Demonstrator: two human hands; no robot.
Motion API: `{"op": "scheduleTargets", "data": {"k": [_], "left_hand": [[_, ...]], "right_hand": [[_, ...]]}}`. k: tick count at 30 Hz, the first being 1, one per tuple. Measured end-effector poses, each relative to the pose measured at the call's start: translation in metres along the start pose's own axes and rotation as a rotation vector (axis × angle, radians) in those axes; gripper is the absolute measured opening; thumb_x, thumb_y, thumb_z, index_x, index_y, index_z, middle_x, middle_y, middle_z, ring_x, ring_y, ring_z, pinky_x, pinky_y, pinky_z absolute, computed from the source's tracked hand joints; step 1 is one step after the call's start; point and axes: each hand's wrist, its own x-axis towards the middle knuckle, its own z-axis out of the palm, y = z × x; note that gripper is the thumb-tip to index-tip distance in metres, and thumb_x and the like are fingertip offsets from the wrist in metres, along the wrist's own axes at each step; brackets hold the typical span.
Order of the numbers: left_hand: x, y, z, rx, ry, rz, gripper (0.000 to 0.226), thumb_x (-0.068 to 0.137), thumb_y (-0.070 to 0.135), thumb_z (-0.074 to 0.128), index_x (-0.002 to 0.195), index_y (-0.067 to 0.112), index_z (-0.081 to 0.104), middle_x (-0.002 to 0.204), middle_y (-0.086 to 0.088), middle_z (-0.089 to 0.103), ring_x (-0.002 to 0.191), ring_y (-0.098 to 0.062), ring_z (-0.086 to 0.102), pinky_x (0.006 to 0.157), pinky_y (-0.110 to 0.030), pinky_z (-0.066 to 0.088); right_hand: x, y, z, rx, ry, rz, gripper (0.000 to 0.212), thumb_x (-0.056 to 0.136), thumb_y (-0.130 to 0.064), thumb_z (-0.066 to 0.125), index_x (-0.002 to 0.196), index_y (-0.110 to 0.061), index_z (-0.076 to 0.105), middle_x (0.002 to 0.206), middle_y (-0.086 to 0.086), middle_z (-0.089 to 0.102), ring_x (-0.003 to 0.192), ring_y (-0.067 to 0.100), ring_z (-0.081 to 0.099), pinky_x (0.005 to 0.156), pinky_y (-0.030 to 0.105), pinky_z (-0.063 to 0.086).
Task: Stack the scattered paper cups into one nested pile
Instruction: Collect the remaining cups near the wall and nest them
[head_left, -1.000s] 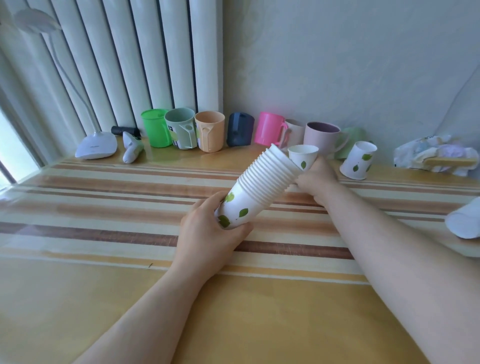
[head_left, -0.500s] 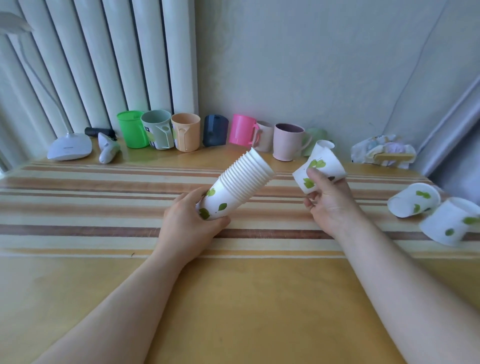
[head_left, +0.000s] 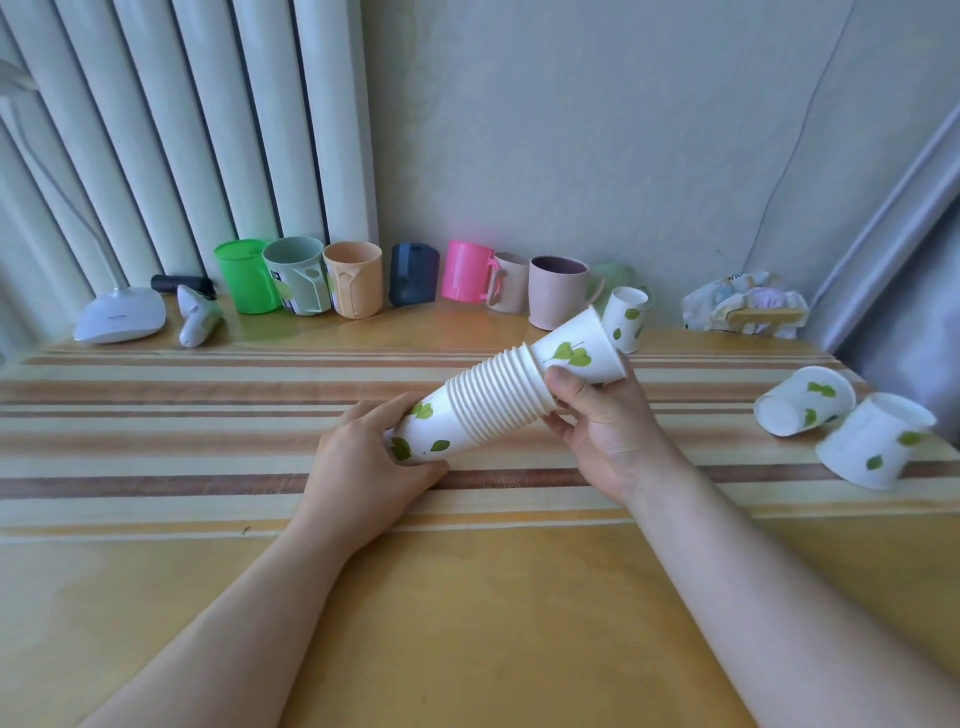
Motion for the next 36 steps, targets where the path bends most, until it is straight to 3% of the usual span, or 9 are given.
{"op": "scheduleTargets", "data": {"k": [4,7,11,16,20,25,28,32,36], "left_hand": [[0.000,0.000,0.000,0.001,0.007,0.010,0.074,0.072,0.035,0.094,0.141,0.045,0.067,0.122,0.018,0.065,0.105,-0.002,0.056,0.092,-0.025,0.042],[0.000,0.000,-0.001,-0.003,0.006,0.011,0.073,0.072,0.039,0.095,0.139,0.046,0.067,0.116,0.023,0.065,0.097,0.003,0.058,0.086,-0.016,0.041],[-0.002,0.002,-0.002,-0.002,-0.029,0.025,0.071,0.072,0.047,0.093,0.138,0.047,0.067,0.109,0.025,0.067,0.100,0.011,0.059,0.079,-0.007,0.039],[-0.002,0.006,-0.003,-0.004,-0.054,0.013,0.068,0.072,0.053,0.092,0.135,0.049,0.066,0.104,0.023,0.070,0.097,0.007,0.060,0.076,-0.012,0.042],[-0.002,0.007,-0.002,-0.015,-0.073,0.007,0.065,0.073,0.055,0.092,0.132,0.050,0.067,0.097,0.027,0.072,0.095,0.010,0.061,0.073,-0.010,0.040],[0.000,0.003,-0.001,-0.009,-0.110,-0.030,0.052,0.076,0.058,0.089,0.123,0.048,0.070,0.089,0.024,0.071,0.090,0.008,0.061,0.066,-0.011,0.039],[0.004,0.001,0.001,0.028,-0.109,-0.026,0.052,0.077,0.066,0.083,0.124,0.050,0.068,0.092,0.025,0.069,0.090,0.003,0.061,0.070,-0.019,0.043],[0.006,-0.003,0.005,0.053,-0.130,-0.002,0.057,0.077,0.073,0.075,0.129,0.053,0.064,0.096,0.025,0.068,0.096,0.002,0.059,0.076,-0.023,0.046],[0.005,-0.003,0.006,0.052,-0.118,-0.022,0.054,0.076,0.074,0.076,0.124,0.052,0.066,0.094,0.021,0.070,0.093,0.000,0.060,0.074,-0.022,0.046]], "right_hand": [[-0.007,0.001,0.009,-0.063,-0.098,-0.008,0.047,0.075,-0.024,0.094,0.115,-0.032,0.071,0.112,-0.008,0.076,0.101,0.010,0.071,0.090,0.036,0.050],[-0.008,0.000,0.010,-0.074,-0.164,0.010,0.082,0.056,-0.048,0.104,0.127,-0.044,0.064,0.121,-0.007,0.074,0.108,0.016,0.068,0.097,0.045,0.045],[-0.007,-0.003,0.006,-0.009,-0.102,0.030,0.128,0.046,-0.049,0.107,0.151,-0.056,0.034,0.133,-0.004,0.075,0.116,0.018,0.072,0.103,0.047,0.054],[-0.013,-0.005,0.009,-0.229,-0.179,0.027,0.093,0.065,-0.043,0.098,0.146,-0.038,0.054,0.127,-0.004,0.074,0.112,0.013,0.070,0.099,0.045,0.047],[-0.007,-0.010,-0.004,-0.264,-0.137,0.012,0.091,0.073,-0.036,0.091,0.153,-0.036,0.048,0.132,-0.003,0.073,0.111,0.010,0.071,0.091,0.038,0.048],[0.044,-0.011,-0.053,-0.562,0.306,-0.016,0.064,0.083,-0.033,0.082,0.140,-0.047,0.057,0.136,-0.004,0.066,0.113,0.013,0.070,0.089,0.034,0.051],[0.079,-0.010,-0.087,-0.863,0.474,-0.071,0.068,0.088,-0.020,0.073,0.148,-0.042,0.051,0.138,-0.001,0.059,0.114,0.023,0.063,0.078,0.033,0.049],[0.111,-0.012,-0.110,-1.139,0.468,-0.025,0.091,0.090,-0.025,0.068,0.163,-0.050,0.021,0.142,0.009,0.039,0.110,0.027,0.047,0.096,0.038,0.047],[0.132,-0.015,-0.117,-1.309,0.417,0.150,0.096,0.087,-0.035,0.063,0.160,-0.058,0.005,0.153,0.012,0.035,0.122,0.044,0.055,0.111,0.050,0.047]]}}
